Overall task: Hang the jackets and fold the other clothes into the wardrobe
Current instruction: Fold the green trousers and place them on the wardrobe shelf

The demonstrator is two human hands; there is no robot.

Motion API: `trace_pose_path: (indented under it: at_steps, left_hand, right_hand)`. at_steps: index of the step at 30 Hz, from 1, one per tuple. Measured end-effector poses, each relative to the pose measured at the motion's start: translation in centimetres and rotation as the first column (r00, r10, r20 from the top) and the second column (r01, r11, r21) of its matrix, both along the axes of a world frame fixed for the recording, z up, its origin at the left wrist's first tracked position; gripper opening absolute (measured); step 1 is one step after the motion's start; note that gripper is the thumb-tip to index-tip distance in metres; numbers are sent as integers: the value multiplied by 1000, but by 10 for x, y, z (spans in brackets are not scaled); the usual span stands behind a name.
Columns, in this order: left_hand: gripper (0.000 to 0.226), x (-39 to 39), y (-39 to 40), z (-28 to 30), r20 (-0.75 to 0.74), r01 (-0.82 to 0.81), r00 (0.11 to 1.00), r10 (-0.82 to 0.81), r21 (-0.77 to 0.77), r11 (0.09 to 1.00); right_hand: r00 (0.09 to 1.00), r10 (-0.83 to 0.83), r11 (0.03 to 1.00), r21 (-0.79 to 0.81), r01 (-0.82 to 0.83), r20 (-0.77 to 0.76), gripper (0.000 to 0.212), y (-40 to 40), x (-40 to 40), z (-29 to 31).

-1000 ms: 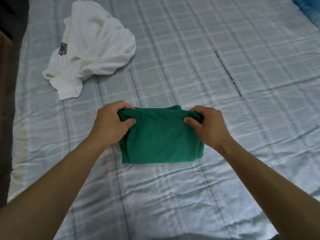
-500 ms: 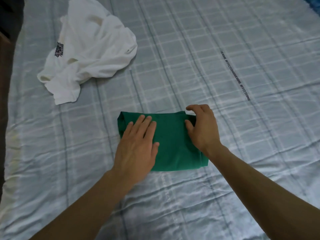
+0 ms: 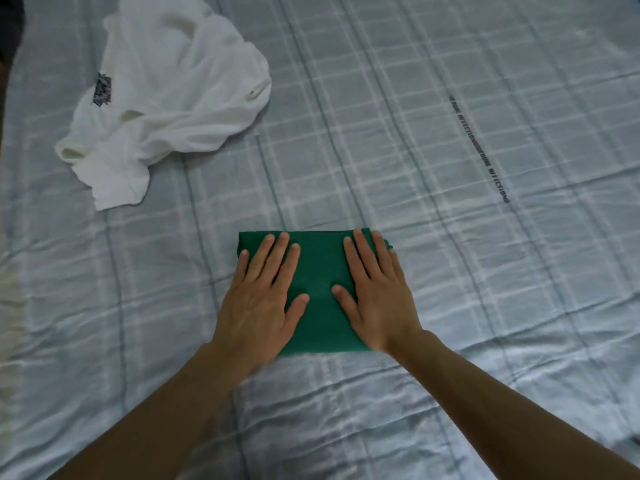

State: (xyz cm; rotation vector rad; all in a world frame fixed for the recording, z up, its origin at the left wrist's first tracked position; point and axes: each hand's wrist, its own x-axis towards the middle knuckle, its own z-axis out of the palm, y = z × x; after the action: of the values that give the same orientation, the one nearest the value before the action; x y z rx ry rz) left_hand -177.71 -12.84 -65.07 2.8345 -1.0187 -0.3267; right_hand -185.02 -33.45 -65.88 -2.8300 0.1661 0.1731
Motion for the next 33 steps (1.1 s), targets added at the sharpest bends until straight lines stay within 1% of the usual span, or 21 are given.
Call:
trace_pose_path:
  at_steps: [3,13,15,17,20,23,25,27,29,30,31,33]
  left_hand:
    - [73,2,-4,-4,-19,-9,1000,9,-7,1000]
    - [75,4,-7,-7,-31,-9,999,10,28,1000]
    - [75,4,-8,-3,-19,-7,1000,8,38,999]
    - [74,1,-7,6,23,1,1000,-2,45,999]
    - [71,-16,0,16,78,68,995,-69,9,998]
    - [75,-36,15,11,29,193,981,-192,-64,979]
    - [81,-41,27,6,-13,201,979,-202,-77,977]
    - [86,-39,36,4,-23,182,983,-183,-61,981]
    - [88,-38,36,5,-16,185,983,-185,-34,982]
    - [89,-37,33,6,-6,186,983,-186,-30,982]
    - [88,-37,30,7,5,183,983,-183,-29,983]
    - [88,-36,23,9,27,176,984,-175,-24,984]
  right_hand:
    - [999,-35,999,-8,35,-35,75,0,3,-5]
    - [996,-37,999,-29,34,-87,77,0,7,-6]
    - [996,-26,999,-24,24,-88,77,-1,6,-4]
    - [996,-25,999,-24,24,-80,77,-2,4,-2]
    - [999,-29,999,-37,28,-22,72,2,-9,6]
    - [997,71,998,0,-71,39,65,13,-34,10]
    - [991,128,991,44,-129,33,63,14,-51,8]
    - [989,147,987,64,-148,8,72,8,-63,5]
    - [987,163,985,59,-162,-10,86,0,-68,3]
    - [987,161,986,47,-161,-8,90,-2,-68,4]
    - [988,152,988,29,-152,6,90,-2,-66,4]
    - [990,128,992,-10,-127,58,83,3,-63,4]
